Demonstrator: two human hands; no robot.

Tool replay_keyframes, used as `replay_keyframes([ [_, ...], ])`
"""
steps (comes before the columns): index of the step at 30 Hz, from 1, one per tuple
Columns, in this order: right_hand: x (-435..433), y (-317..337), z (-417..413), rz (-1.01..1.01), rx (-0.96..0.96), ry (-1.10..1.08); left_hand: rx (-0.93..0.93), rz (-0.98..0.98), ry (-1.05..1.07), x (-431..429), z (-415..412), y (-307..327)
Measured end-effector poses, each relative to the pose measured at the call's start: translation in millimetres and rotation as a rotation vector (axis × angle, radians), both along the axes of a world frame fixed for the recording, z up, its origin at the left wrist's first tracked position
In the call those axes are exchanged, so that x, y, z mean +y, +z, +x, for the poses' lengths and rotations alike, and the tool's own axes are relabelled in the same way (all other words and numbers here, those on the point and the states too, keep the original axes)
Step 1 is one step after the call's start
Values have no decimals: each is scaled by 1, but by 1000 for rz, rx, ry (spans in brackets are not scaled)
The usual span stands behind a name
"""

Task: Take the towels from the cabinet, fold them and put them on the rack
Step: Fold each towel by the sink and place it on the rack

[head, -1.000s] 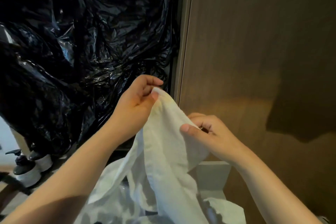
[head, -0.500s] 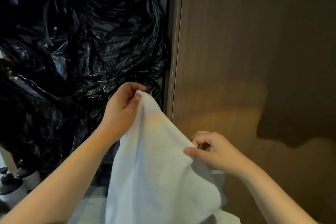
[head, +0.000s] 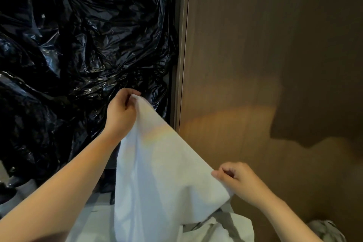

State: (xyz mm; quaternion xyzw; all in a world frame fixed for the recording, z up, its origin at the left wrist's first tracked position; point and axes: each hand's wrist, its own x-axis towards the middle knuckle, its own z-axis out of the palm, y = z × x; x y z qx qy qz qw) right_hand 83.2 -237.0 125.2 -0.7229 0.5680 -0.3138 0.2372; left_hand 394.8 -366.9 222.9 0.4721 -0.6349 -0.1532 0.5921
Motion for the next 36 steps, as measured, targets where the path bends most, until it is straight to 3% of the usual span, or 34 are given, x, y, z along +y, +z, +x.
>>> replay_keyframes([
  [4, 5, -7, -9, -104, 82, -109, -43, 9, 24, -8, 0, -16],
  [12, 9, 10, -23, -146, 578, -94, -40, 6, 48, -17, 3, -22],
  [21, -28, 97, -80, -312, 976, -368, 6, -14, 82, -22, 6, -14],
  [26, -37, 143, -86, -449, 859, -505, 19, -69, 102, -22, 3, -2],
  [33, -36, 146, -73, -557, 257, -474, 46, -106, 150, -19, 9, 5],
  [36, -36, 139, -68, -615, 154, -451, 73, -78, 149, -17, 9, 4],
])
